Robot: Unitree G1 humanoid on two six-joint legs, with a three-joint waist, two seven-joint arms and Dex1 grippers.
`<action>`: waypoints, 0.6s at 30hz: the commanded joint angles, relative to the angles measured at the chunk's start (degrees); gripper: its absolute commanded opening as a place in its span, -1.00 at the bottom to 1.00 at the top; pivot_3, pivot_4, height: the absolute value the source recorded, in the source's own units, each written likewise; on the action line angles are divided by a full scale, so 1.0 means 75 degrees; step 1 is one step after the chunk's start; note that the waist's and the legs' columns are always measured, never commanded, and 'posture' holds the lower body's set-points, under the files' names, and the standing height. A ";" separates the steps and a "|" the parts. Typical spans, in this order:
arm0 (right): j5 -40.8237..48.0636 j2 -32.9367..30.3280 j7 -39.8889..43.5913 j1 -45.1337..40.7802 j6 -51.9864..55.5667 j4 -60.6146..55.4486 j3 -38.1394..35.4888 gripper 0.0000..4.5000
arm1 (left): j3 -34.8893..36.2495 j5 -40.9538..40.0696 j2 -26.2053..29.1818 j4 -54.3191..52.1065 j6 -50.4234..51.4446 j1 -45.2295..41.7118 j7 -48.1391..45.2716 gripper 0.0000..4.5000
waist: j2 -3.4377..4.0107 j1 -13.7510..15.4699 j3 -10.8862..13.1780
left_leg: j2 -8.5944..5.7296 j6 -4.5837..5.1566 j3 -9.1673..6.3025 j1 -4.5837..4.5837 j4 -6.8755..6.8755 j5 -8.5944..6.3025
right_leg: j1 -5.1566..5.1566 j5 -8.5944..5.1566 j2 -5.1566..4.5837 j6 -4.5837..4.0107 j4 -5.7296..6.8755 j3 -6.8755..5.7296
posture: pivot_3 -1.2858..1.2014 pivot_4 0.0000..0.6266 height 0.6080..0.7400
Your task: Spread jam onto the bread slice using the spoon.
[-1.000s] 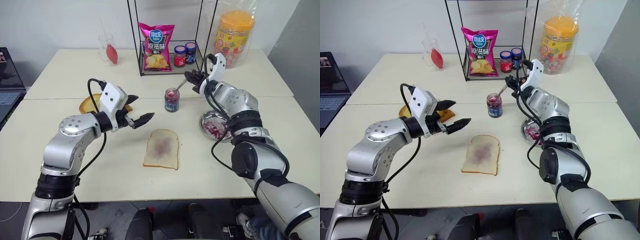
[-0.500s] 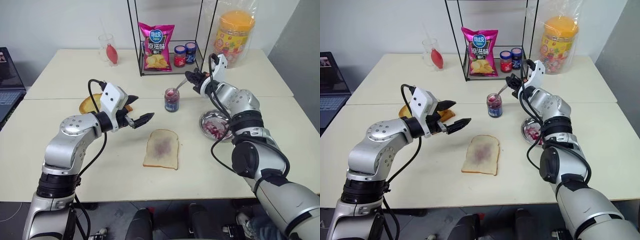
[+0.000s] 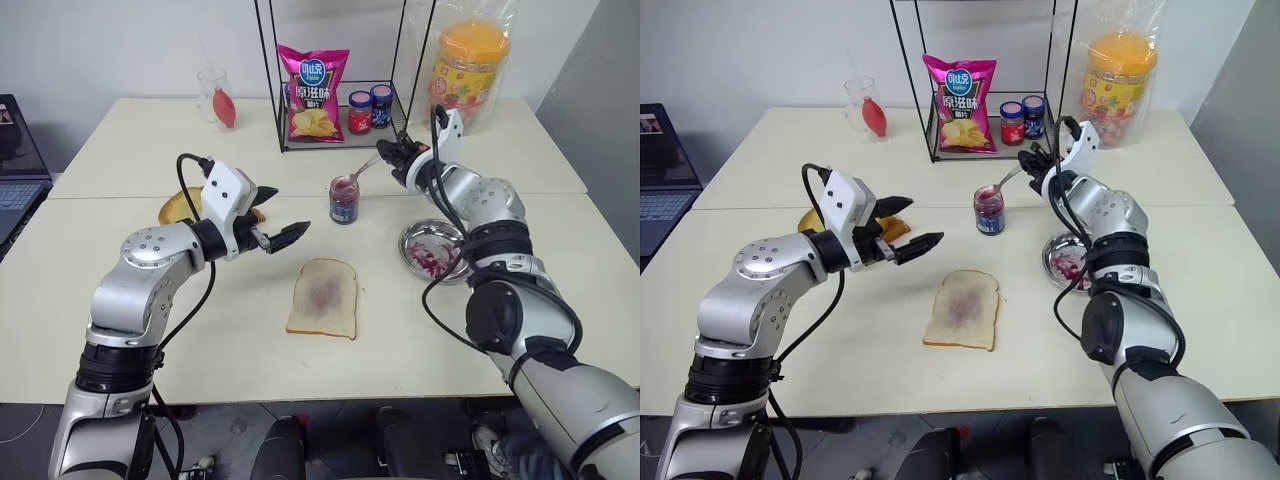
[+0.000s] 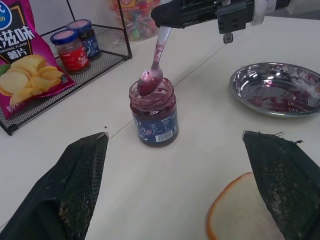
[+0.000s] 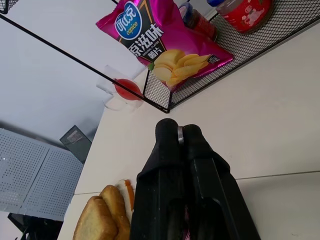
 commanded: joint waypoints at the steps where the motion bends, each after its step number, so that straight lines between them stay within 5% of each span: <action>1: 0.0298 -0.0101 -0.0032 -0.0358 -0.0005 -0.0248 -0.0154 -0.97 | 0.0044 -0.0013 -0.0027 -0.0091 -0.0100 -0.0191 0.0006 1.00 | 0.0000 0.0000 0.0000 | 0.0000 0.0000 0.0000 0.0000 0.0000 0.0000 | 0.0000 0.0000 0.0000 0.0000 0.0000 0.0000 | 0.03 -0.52 1.00; 10: 0.0901 -0.0106 -0.0227 -0.0195 0.0808 -0.1373 -0.0276 -0.97 | 0.0289 -0.0219 0.0134 -0.0315 0.0016 0.0025 -0.0113 1.00 | 0.0001 0.0001 0.0000 | 0.0000 0.0000 0.0000 -0.0002 0.0000 0.0000 | 0.0000 0.0000 0.0000 0.0000 0.0000 0.0000 | 0.03 -0.52 1.00; 18: 0.2287 0.0254 -0.0882 0.0984 0.3015 -0.4974 0.0009 -0.97 | 0.1053 -0.1106 0.0612 -0.1139 0.0460 0.0848 -0.0511 1.00 | 0.0001 0.0000 0.0000 | 0.0004 0.0001 -0.0008 -0.0008 -0.0003 -0.0001 | -0.0003 -0.0003 0.0001 -0.0003 -0.0001 -0.0008 | 0.03 -0.52 1.00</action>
